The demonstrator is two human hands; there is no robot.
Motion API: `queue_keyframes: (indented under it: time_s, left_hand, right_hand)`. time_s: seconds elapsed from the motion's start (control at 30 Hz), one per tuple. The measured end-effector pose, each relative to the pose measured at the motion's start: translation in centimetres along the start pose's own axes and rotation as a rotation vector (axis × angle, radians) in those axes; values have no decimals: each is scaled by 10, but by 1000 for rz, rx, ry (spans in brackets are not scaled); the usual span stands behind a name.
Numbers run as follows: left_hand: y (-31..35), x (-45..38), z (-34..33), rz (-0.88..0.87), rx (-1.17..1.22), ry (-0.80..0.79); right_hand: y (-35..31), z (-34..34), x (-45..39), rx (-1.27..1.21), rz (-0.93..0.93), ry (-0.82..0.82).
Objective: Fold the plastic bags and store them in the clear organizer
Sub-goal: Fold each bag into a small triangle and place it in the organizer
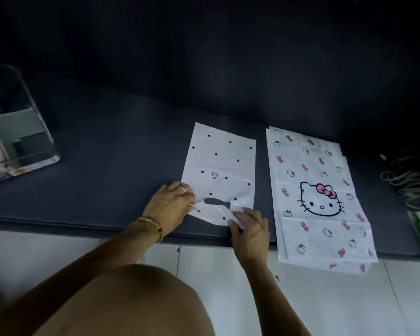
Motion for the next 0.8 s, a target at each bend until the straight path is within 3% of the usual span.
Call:
queue_keyframes:
  time_s: [0.07, 0.23, 0.37, 0.43, 0.53, 0.67, 0.8]
  left_hand:
    - [7, -4, -1, -22, -62, -8]
    - [-11, -2, 16, 128, 249, 31]
    - [-40, 3, 46, 207, 355, -124]
    - [-62, 6, 60, 271, 449, -140]
    - [-94, 13, 74, 371, 635, -77]
    - [-129, 28, 74, 552, 880, 70]
    - [-134, 44, 66, 560, 1149, -105]
  right_hand:
    - [2, -2, -5, -28, 7, 14]
    - [-16, -1, -5, -13, 180, -134]
    - [-45, -21, -14, 48, 376, -381]
    - [-62, -25, -21, -13, 408, -381]
    - [-79, -21, -35, -260, 282, -302]
    - [-85, -34, -49, -500, 44, -333]
    - [-90, -50, -60, -521, -92, -335]
Point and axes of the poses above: each hand's wrist, its own x-axis away from the middle knuckle, its own z-axis out of the back of the hand, y = z × x, the point moved 6 cm from there along -x, towards the middle knuckle, and after that the axes turned 8 degrees about z, right-handed, at the moved point
